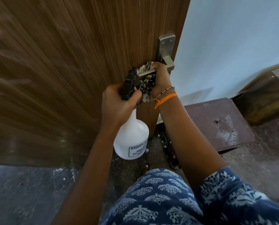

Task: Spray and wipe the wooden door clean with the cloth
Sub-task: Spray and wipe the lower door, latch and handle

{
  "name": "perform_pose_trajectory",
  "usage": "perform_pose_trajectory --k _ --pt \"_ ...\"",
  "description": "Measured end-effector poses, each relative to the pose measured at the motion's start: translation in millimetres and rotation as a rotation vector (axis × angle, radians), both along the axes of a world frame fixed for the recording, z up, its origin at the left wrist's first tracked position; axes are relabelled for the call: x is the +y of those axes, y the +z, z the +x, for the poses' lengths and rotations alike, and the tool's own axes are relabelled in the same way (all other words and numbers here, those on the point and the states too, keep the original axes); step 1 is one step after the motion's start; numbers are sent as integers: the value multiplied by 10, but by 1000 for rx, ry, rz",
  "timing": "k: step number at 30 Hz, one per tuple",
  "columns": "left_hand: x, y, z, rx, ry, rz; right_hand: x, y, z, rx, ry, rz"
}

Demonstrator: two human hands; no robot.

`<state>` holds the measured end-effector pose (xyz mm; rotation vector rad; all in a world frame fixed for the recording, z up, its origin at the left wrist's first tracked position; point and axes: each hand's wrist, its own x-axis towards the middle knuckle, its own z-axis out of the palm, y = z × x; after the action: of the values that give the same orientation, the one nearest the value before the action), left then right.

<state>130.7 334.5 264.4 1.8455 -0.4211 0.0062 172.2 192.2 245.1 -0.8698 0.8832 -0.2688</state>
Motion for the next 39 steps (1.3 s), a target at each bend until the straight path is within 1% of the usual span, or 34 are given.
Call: perform_pose_trajectory --k 7,10,13,15,18,21,23,25,28,30,31,33,35,39 --pt "28 -16 -224 7 26 -25 74 55 -181 -3 -43 -1" --pt "48 -9 -318 40 34 -30 162 -17 -470 32 -35 -1" --pt "70 13 -491 20 -1 -18 250 -93 -791 7 -13 75" --pt "104 26 -650 0 -8 -5 304 -127 -967 -36 9 90" --pt "185 10 -914 7 -4 -14 356 -175 -1270 -111 103 64" --pt "296 -14 -1210 44 -19 -37 339 -246 -1664 -171 295 19" --pt "352 -26 -1412 55 -25 -31 294 -313 -1974 -196 369 -2" --pt "391 -40 -1601 53 -2 -28 224 -378 -2284 -225 324 -12" --pt "428 -39 -1858 44 26 -25 47 -357 -2600 -189 113 -103" --pt "441 -8 -2029 43 33 -40 -100 -277 -2683 -159 47 -178" --pt "444 3 -2109 43 34 -55 -164 -214 -2694 -128 70 -239" --pt "447 23 -2273 36 41 -68 -220 -89 -2729 -68 201 -367" --pt "449 30 -2435 19 35 -74 -263 -49 -2799 -84 314 -400" --pt "386 7 -2778 0 58 -92 -428 -174 -2956 -70 492 -443"
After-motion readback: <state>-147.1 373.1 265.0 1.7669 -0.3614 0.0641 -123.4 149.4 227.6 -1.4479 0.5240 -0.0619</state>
